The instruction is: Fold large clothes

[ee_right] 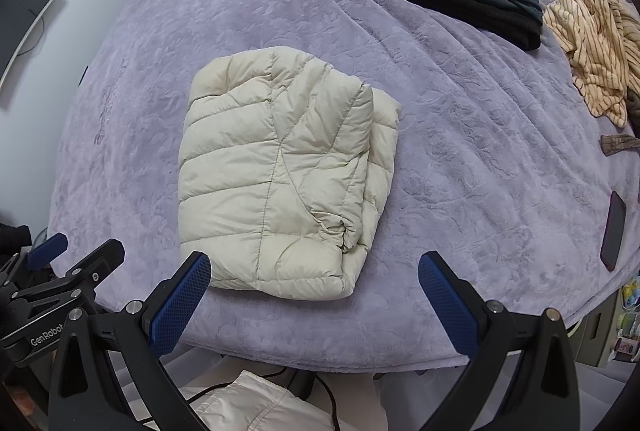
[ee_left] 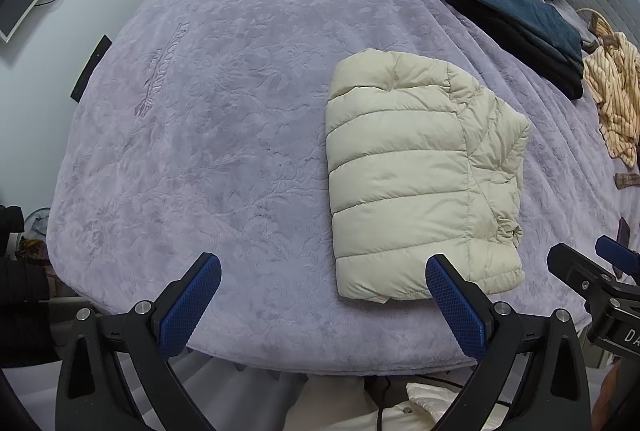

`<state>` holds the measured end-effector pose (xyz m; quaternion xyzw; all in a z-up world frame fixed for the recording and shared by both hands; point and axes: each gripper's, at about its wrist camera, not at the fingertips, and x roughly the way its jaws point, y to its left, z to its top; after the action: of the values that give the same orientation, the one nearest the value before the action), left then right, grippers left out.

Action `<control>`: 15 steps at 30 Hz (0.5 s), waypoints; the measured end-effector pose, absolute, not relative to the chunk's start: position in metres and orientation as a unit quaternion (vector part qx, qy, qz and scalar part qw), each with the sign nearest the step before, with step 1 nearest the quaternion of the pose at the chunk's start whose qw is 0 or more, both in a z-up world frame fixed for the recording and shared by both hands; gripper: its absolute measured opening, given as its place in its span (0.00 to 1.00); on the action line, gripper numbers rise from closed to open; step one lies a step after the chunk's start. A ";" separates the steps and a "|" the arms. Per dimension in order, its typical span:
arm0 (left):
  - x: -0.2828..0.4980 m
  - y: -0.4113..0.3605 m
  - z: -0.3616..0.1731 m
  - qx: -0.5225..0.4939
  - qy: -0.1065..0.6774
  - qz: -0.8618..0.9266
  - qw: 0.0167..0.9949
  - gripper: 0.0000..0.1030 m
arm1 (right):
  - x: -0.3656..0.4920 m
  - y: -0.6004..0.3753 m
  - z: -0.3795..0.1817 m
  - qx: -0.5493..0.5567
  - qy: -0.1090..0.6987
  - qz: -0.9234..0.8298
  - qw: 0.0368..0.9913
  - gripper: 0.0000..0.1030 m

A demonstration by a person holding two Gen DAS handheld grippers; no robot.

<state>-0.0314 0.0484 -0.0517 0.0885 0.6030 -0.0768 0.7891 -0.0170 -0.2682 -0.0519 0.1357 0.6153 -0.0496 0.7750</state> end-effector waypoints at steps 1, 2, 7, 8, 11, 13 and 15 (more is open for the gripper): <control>-0.031 0.048 -0.052 0.089 0.603 -0.077 0.789 1.00 | -0.017 -0.268 -0.052 0.136 0.615 -0.050 0.775 1.00; -0.032 0.048 -0.052 0.089 0.603 -0.077 0.789 1.00 | -0.017 -0.268 -0.052 0.136 0.615 -0.050 0.775 1.00; -0.032 0.049 -0.052 0.089 0.604 -0.077 0.788 1.00 | -0.018 -0.268 -0.052 0.136 0.615 -0.050 0.775 1.00; -0.032 0.049 -0.052 0.089 0.604 -0.077 0.788 1.00 | -0.018 -0.268 -0.052 0.136 0.615 -0.050 0.775 1.00; -0.033 0.048 -0.052 0.089 0.604 -0.078 0.788 1.00 | -0.017 -0.267 -0.051 0.132 0.616 -0.049 0.775 1.00; -0.033 0.048 -0.052 0.090 0.605 -0.078 0.787 1.00 | -0.017 -0.267 -0.051 0.131 0.616 -0.049 0.775 1.00; -0.034 0.048 -0.053 0.091 0.606 -0.079 0.786 1.00 | -0.017 -0.266 -0.051 0.131 0.616 -0.049 0.775 1.00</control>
<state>-0.0335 0.0484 -0.0529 0.0914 0.6058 -0.0789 0.7864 -0.0174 -0.2661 -0.0512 0.1307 0.6161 -0.0495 0.7752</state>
